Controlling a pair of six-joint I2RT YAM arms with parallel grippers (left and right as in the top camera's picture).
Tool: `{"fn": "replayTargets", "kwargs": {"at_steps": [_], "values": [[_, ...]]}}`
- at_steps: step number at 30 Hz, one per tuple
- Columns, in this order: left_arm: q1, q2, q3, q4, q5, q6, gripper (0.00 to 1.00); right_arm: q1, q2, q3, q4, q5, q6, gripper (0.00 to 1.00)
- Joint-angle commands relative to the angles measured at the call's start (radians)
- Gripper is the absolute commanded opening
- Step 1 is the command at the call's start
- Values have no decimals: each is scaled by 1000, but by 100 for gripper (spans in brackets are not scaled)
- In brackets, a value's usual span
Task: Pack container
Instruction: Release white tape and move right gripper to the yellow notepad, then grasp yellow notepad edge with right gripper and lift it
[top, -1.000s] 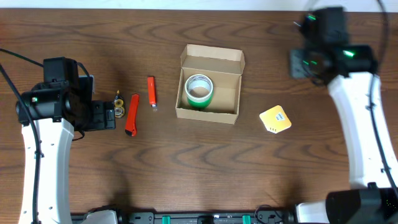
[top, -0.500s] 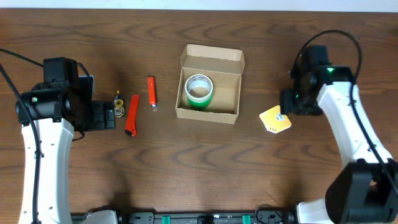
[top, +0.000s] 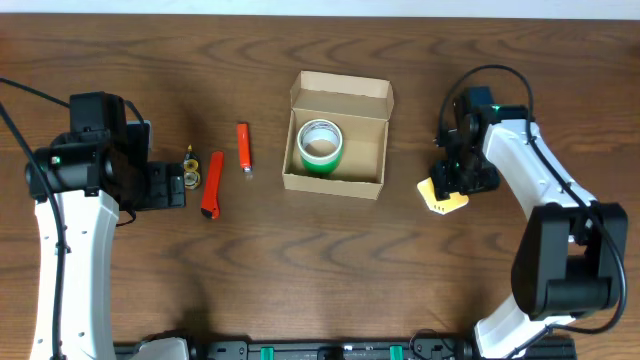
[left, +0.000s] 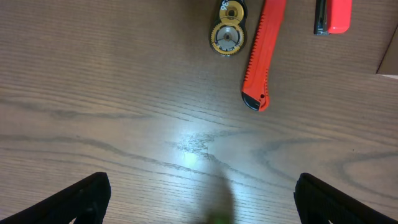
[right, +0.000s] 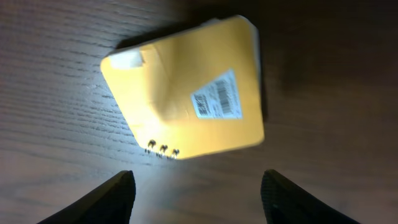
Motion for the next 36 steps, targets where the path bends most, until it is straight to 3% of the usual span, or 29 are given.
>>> {"fn": "replayTargets", "kwargs": {"at_steps": [1,8,25,36], "values": [[6,7,19,-3,0,-12,95,9,13,-6,16,-21,-112,68],[6,7,19,-3,0,-12,95,37,15,-6,35,-17,-173,79],[6,7,19,-3,0,-12,95,38,82,-6,66,3,-131,87],[6,7,19,-3,0,-12,95,42,179,-6,84,18,-105,99]]}}
